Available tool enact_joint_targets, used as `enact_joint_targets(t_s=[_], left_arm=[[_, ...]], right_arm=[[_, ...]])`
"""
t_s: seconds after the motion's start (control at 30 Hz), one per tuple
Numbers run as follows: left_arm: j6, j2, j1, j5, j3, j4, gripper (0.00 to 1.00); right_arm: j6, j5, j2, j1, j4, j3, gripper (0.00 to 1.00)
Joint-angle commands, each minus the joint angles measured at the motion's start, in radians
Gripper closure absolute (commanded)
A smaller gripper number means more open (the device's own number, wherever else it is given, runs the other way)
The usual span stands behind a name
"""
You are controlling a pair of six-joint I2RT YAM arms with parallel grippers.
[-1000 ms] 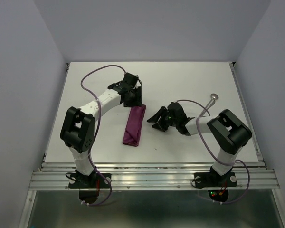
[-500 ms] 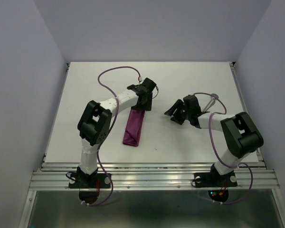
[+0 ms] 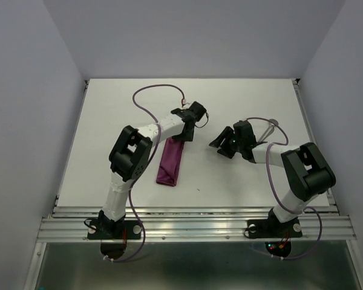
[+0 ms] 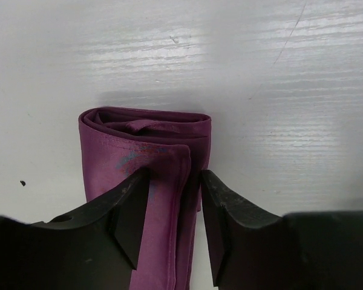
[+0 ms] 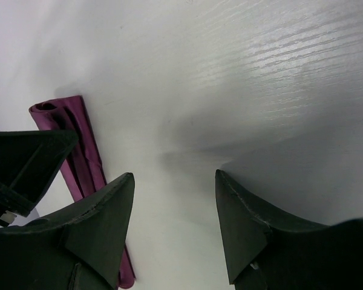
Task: Fold the napkin into a case and place the utensils inside
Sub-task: Stuff the top corner of the smaller-rectangle-folded napkin into the folded napkin.
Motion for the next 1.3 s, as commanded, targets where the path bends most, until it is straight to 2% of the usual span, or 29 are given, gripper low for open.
enact_joint_targets(t_s=[0.0,0.1,0.3,0.4,0.5,0.57,0.9,1.27], left_arm=[[-0.005,0.008,-0.010,-0.070,0.051,-0.038,0.51],[-0.004,0.015,-0.014,-0.068,0.058,-0.040,0.53],[-0.002,0.012,-0.017,-0.070,0.068,-0.040,0.66],[0.007,0.008,-0.019,-0.061,0.068,-0.035,0.76],[0.019,0.005,-0.019,-0.042,0.063,-0.024,0.92],[0.025,0.004,-0.019,-0.024,0.060,-0.017,0.99],[0.091,-0.058,-0.020,0.178,0.008,0.130,1.00],[0.116,-0.143,-0.013,0.384,-0.078,0.271,1.00]], right_arm=[[-0.025,0.006,-0.021,-0.010,-0.045,0.019,0.38],[-0.024,0.007,-0.024,-0.010,-0.045,0.019,0.38],[-0.020,0.007,-0.024,-0.010,-0.045,0.018,0.38],[-0.019,0.004,-0.023,-0.010,-0.045,0.018,0.38],[-0.020,0.001,-0.021,-0.010,-0.046,0.019,0.38],[-0.020,0.000,-0.021,-0.010,-0.049,0.023,0.38],[-0.062,0.021,-0.060,-0.010,-0.077,0.027,0.38],[-0.275,0.040,-0.123,-0.010,-0.229,0.107,0.41]])
